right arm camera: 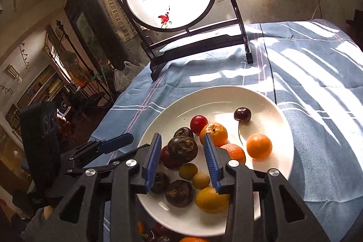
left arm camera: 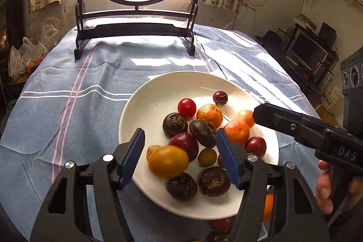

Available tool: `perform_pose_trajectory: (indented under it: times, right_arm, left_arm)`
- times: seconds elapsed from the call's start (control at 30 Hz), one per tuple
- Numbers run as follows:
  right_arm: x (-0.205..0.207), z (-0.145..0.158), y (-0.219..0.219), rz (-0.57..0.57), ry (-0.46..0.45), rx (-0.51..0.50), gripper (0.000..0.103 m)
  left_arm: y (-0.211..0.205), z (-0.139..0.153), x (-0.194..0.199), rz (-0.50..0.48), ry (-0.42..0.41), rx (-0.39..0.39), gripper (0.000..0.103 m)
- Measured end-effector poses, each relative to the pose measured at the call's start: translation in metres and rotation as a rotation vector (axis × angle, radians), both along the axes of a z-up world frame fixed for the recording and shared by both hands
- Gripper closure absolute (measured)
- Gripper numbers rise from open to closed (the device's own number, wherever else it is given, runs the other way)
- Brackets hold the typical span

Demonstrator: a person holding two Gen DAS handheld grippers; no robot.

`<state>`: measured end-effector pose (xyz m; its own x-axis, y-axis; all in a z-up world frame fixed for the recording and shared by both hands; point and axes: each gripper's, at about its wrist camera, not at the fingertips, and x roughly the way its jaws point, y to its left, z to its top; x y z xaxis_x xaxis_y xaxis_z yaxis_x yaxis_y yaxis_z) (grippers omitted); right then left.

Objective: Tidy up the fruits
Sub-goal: 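Place both held fruits on the white plate and open both tools, then grasp a large orange with the right tool while the left tool grasps a tangerine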

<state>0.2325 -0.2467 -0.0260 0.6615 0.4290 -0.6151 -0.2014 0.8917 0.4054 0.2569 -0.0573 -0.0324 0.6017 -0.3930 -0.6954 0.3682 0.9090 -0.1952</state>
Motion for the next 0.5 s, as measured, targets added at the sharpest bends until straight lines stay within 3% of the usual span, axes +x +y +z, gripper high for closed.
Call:
perform_pose_trajectory:
  times: [0.13, 0.37, 0.5]
  right_arm:
    - [-0.039, 0.003, -0.003, 0.017, -0.023, -0.039, 0.064]
    - [-0.122, -0.014, -0.024, 0.004, -0.029, -0.059, 0.064]
    - [-0.152, -0.039, -0.035, -0.018, 0.015, -0.021, 0.064]
  left_arm:
    - [0.012, 0.005, -0.035, -0.034, -0.023, 0.01, 0.035]
    - [0.018, -0.027, -0.118, -0.165, -0.033, 0.187, 0.033]
    - [0.017, -0.049, -0.135, -0.2, -0.017, 0.256, 0.037]
